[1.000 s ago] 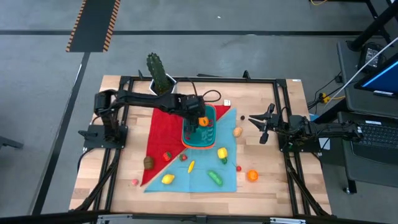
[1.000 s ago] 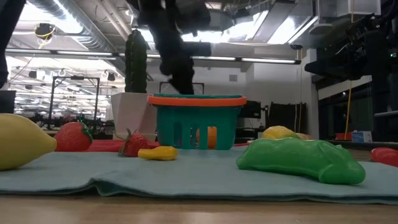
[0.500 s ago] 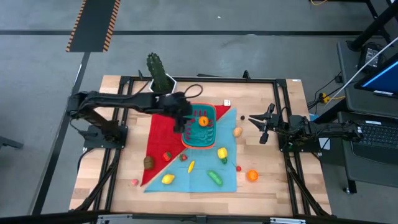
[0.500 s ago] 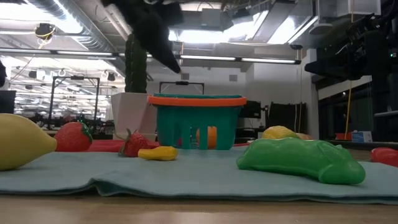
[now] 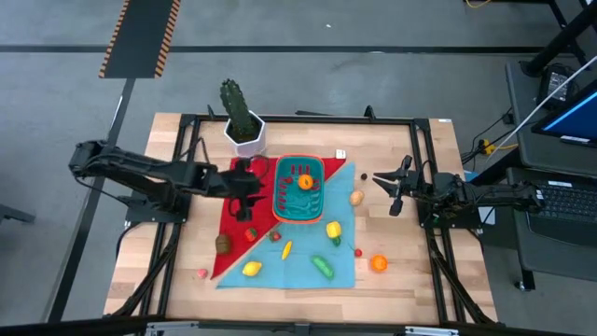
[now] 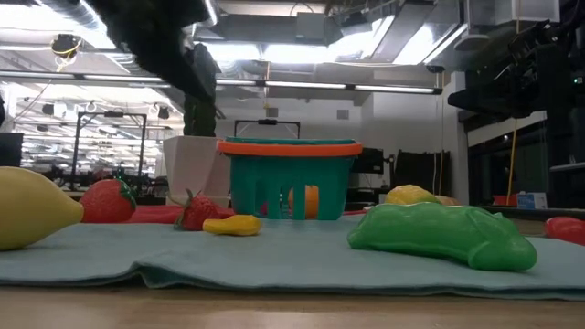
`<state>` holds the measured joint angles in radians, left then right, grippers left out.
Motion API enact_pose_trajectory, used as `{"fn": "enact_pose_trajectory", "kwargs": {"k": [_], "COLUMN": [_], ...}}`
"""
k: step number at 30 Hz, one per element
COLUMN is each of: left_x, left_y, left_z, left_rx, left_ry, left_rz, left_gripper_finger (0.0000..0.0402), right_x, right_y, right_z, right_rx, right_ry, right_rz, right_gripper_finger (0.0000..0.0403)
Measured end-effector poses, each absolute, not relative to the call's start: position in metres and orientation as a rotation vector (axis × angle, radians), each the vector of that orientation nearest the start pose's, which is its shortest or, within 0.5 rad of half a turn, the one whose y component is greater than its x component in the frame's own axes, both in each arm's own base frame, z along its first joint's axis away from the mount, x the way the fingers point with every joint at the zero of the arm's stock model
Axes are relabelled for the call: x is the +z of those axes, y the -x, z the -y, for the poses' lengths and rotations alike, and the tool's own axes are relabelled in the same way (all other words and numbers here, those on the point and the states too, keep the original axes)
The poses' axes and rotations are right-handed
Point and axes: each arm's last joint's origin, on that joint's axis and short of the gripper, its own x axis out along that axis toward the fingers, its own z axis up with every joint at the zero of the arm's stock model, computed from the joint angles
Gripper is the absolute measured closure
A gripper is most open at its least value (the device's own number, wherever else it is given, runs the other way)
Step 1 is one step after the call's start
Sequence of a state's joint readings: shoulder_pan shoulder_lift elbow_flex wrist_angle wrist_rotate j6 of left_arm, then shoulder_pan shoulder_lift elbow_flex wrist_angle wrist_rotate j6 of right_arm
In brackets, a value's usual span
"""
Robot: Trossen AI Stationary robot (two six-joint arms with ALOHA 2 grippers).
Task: Pick and placing Produce into tupperware
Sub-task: Put the right strawberry into the basket
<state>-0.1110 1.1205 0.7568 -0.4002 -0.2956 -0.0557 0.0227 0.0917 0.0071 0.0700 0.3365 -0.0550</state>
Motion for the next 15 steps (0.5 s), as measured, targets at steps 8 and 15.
{"fn": "enact_pose_trajectory", "kwargs": {"k": [8,15], "left_x": [0.229,0.214], "left_y": [-0.205,-0.193], "left_z": [0.042,0.063], "left_rx": [0.086,-0.051], "left_ry": [-0.088,-0.089], "left_rz": [-0.66,-0.594], "left_gripper_finger": [0.0251,0.0254], "right_x": [0.165,0.165], "right_y": [-0.102,-0.102], "right_z": [0.007,0.007], "right_rx": [-0.314,-0.314], "right_ry": [0.058,0.057], "right_rz": [-0.023,-0.022], "right_gripper_finger": [0.033,0.033]}}
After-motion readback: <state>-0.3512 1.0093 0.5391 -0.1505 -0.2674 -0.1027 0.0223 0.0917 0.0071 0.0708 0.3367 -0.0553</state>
